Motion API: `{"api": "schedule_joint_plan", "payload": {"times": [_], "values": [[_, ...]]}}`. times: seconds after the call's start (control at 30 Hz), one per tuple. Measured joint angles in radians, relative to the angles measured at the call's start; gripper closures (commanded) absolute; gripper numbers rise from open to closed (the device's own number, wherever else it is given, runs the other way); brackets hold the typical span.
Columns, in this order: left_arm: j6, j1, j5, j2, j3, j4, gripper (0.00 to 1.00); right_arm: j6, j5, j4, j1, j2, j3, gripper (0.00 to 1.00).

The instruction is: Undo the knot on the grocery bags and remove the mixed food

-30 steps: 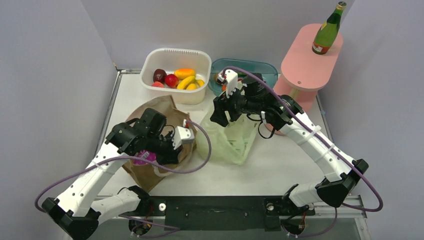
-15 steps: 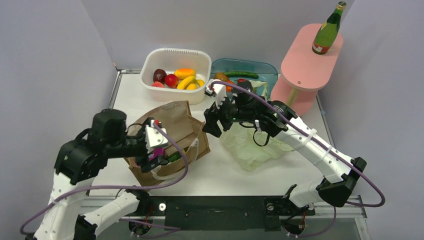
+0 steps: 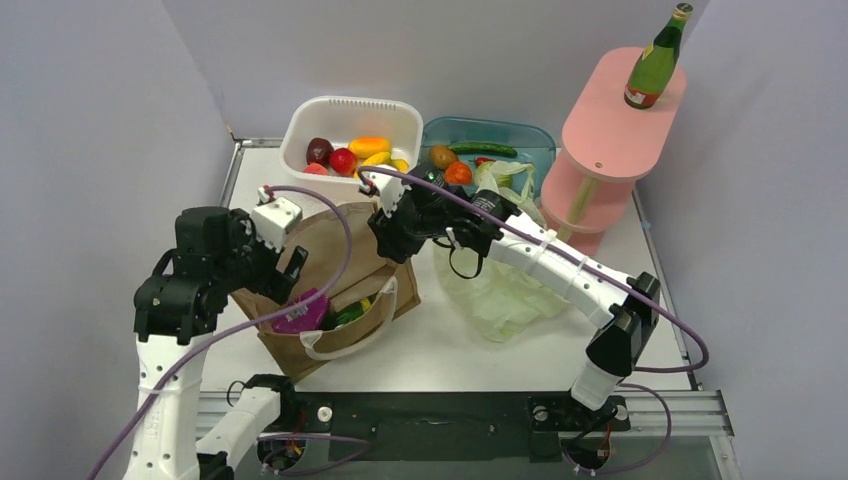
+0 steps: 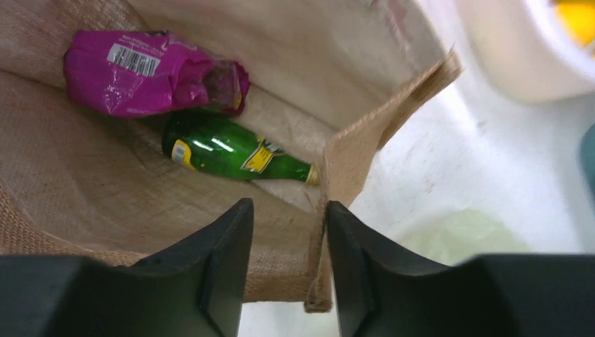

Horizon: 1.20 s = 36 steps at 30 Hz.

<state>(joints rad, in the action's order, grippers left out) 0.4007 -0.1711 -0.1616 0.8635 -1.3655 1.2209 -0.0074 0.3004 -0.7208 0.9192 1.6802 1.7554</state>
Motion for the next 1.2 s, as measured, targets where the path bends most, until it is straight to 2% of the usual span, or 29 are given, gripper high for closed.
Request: {"api": "schedule_joint_plan", "payload": {"times": [0.03,0.07,0.13,0.2,0.33,0.37,0.4,0.43,0.47,0.5,0.57,0.67,0.83,0.87,0.9,0.93,0.97,1.03,1.1,1.2], "values": [[0.0,0.045,-0.011,0.014,0.0,-0.002,0.16,0.0,0.001,0.002,0.002,0.007,-0.013,0.78],[0.002,0.096,-0.024,0.028,0.001,-0.003,0.16,-0.002,0.003,0.002,0.005,0.008,-0.032,0.9],[0.014,0.201,-0.057,0.055,0.002,-0.003,0.16,-0.005,0.004,0.003,0.011,0.0,-0.069,1.0],[0.039,0.293,-0.087,0.095,0.002,-0.003,0.17,-0.003,0.007,0.011,0.015,-0.024,-0.12,1.0],[0.115,0.365,-0.134,0.155,0.023,-0.014,0.2,-0.004,0.023,0.022,0.019,-0.105,-0.21,1.0],[0.137,0.372,-0.151,0.164,0.042,-0.019,0.24,-0.005,0.024,0.024,0.021,-0.128,-0.234,1.0],[0.156,0.376,-0.169,0.169,0.058,-0.017,0.38,-0.007,0.026,0.027,0.023,-0.152,-0.256,1.0],[0.18,0.377,-0.2,0.172,0.072,-0.009,0.47,-0.009,0.026,0.029,0.025,-0.169,-0.274,1.0],[0.201,0.377,-0.238,0.174,0.081,0.004,0.75,-0.013,0.026,0.029,0.03,-0.189,-0.296,1.0],[0.224,0.377,-0.278,0.174,0.084,0.021,0.96,-0.021,0.025,0.032,0.036,-0.209,-0.317,1.0],[0.259,0.377,-0.36,0.169,0.084,0.048,1.0,-0.039,0.016,0.047,0.051,-0.246,-0.365,1.0],[0.271,0.377,-0.476,0.133,0.084,0.057,1.0,-0.063,-0.029,0.093,0.077,-0.301,-0.449,1.0],[0.119,0.376,-0.546,-0.061,0.168,-0.114,1.0,-0.101,-0.158,0.223,0.115,-0.38,-0.562,1.0],[0.086,0.376,-0.55,-0.087,0.18,-0.141,1.0,-0.109,-0.187,0.248,0.117,-0.383,-0.567,0.98],[0.053,0.376,-0.556,-0.102,0.183,-0.159,1.0,-0.116,-0.214,0.275,0.117,-0.383,-0.568,0.84],[0.029,0.376,-0.563,-0.109,0.183,-0.177,1.0,-0.121,-0.238,0.301,0.116,-0.383,-0.569,0.75],[0.002,0.376,-0.576,-0.109,0.183,-0.196,1.0,-0.122,-0.253,0.32,0.116,-0.383,-0.571,0.62],[-0.033,0.376,-0.601,-0.092,0.183,-0.225,1.0,-0.135,-0.277,0.359,0.116,-0.393,-0.576,0.48],[-0.054,0.376,-0.623,-0.08,0.183,-0.24,1.0,-0.152,-0.287,0.387,0.117,-0.417,-0.583,0.4],[-0.057,0.376,-0.642,-0.078,0.201,-0.254,1.0,-0.172,-0.274,0.425,0.142,-0.491,-0.604,0.38]]}}
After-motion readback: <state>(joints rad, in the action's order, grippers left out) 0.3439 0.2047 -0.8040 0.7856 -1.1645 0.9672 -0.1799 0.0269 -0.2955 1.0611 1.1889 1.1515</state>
